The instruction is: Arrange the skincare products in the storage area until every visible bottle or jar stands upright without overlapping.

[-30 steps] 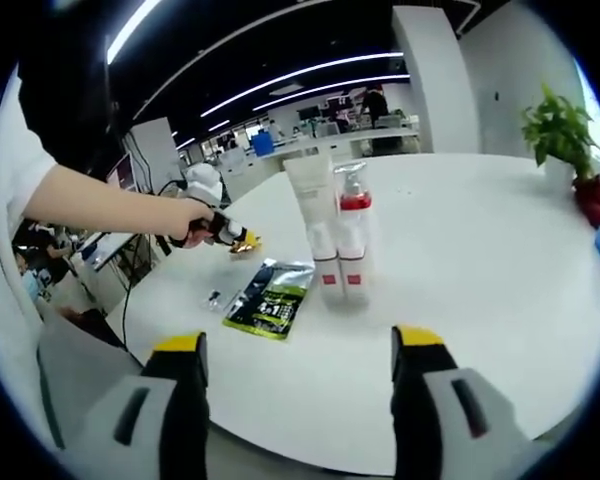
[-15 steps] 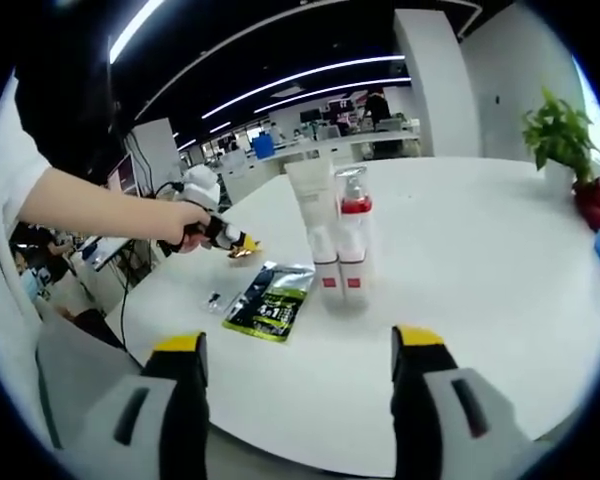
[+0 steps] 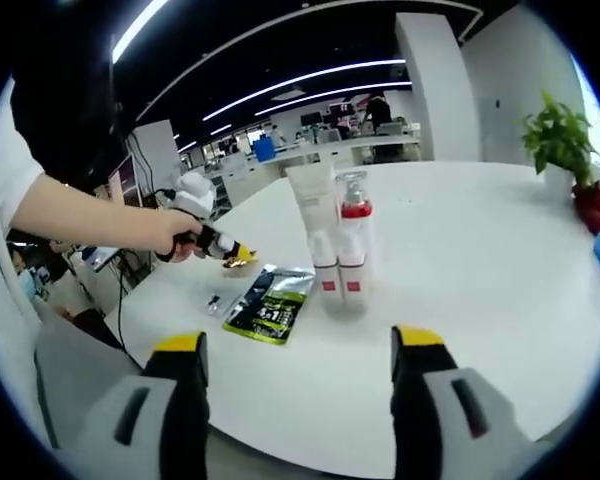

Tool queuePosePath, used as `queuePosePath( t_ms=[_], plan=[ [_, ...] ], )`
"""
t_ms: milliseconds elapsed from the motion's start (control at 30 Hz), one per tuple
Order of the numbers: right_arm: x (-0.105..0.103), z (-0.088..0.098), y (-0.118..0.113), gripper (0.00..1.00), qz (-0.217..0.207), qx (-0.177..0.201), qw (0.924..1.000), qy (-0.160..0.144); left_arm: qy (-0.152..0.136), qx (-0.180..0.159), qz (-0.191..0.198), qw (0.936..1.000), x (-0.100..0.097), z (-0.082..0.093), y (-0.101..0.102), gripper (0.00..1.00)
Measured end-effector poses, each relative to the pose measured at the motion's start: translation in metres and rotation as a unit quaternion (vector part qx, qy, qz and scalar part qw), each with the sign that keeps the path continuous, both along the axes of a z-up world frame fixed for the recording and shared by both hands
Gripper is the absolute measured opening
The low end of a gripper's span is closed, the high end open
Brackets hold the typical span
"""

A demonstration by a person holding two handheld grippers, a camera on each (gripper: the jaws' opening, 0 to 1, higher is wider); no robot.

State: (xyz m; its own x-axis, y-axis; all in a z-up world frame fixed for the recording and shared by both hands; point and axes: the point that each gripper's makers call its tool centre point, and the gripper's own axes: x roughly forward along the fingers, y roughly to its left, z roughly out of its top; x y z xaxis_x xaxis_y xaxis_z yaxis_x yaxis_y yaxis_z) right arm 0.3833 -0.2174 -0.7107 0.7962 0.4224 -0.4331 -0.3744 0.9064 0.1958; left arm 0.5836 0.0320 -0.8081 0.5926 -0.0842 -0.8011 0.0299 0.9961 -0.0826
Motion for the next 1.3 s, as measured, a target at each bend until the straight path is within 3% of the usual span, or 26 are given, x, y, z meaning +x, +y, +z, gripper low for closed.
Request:
queuePosePath(
  t_ms=[733,1300],
  plan=[
    [0.000,0.000,0.001,0.75,0.003,-0.001,1.0000,-0.001,0.017,-0.007,-0.018,0.9997,-0.029,-0.011,-0.014,0.36],
    [-0.001,-0.002,0.001,0.75,0.005,-0.003,1.0000,0.005,0.005,0.015,-0.050,0.9986,-0.032,-0.014,-0.018,0.37]
  ],
)
